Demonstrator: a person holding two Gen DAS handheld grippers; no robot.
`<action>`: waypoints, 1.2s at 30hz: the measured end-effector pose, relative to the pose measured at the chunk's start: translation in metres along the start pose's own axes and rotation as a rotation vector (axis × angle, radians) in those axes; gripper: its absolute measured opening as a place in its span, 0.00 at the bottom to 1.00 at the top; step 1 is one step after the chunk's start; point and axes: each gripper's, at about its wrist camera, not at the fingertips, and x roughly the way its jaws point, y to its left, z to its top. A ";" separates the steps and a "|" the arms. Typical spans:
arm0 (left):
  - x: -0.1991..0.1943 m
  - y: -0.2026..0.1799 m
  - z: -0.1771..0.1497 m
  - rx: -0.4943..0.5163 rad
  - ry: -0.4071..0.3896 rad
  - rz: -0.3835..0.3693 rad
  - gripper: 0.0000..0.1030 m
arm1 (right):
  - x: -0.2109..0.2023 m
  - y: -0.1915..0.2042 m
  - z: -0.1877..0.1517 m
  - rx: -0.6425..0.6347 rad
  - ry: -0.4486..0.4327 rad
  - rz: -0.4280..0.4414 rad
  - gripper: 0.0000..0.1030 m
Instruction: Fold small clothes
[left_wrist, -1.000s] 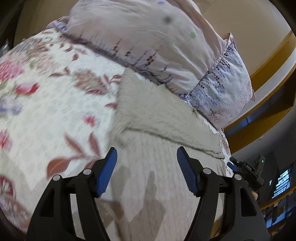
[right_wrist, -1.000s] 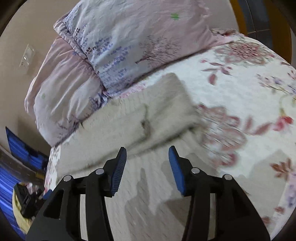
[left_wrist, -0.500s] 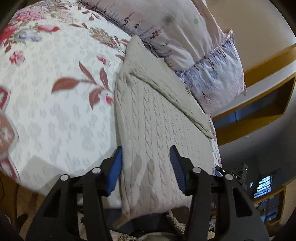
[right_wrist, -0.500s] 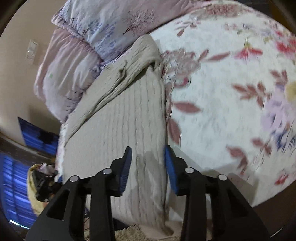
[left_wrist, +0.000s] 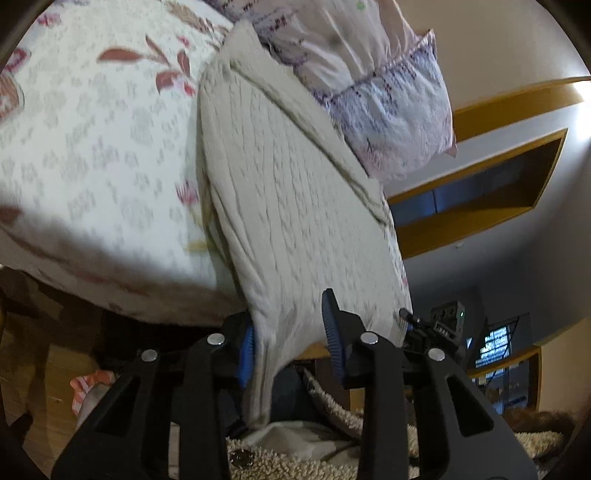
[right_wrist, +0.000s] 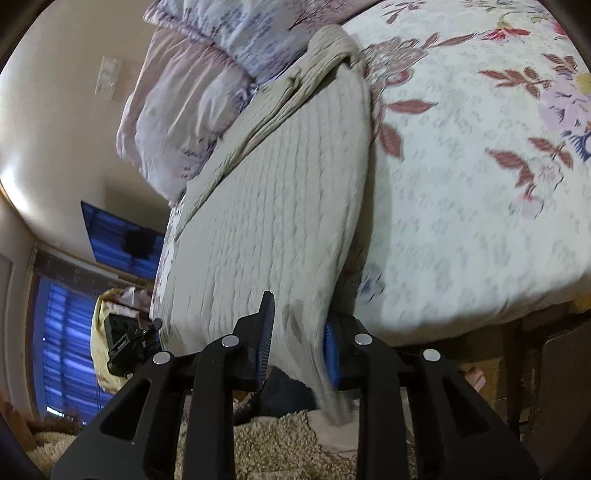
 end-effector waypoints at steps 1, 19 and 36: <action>0.004 0.000 -0.003 -0.001 0.021 0.000 0.28 | 0.002 0.003 -0.001 -0.005 0.009 -0.002 0.25; -0.032 -0.035 0.045 0.183 -0.147 0.139 0.06 | -0.042 0.066 0.032 -0.292 -0.401 -0.148 0.08; -0.014 -0.089 0.164 0.313 -0.316 0.293 0.06 | -0.015 0.111 0.088 -0.470 -0.574 -0.369 0.07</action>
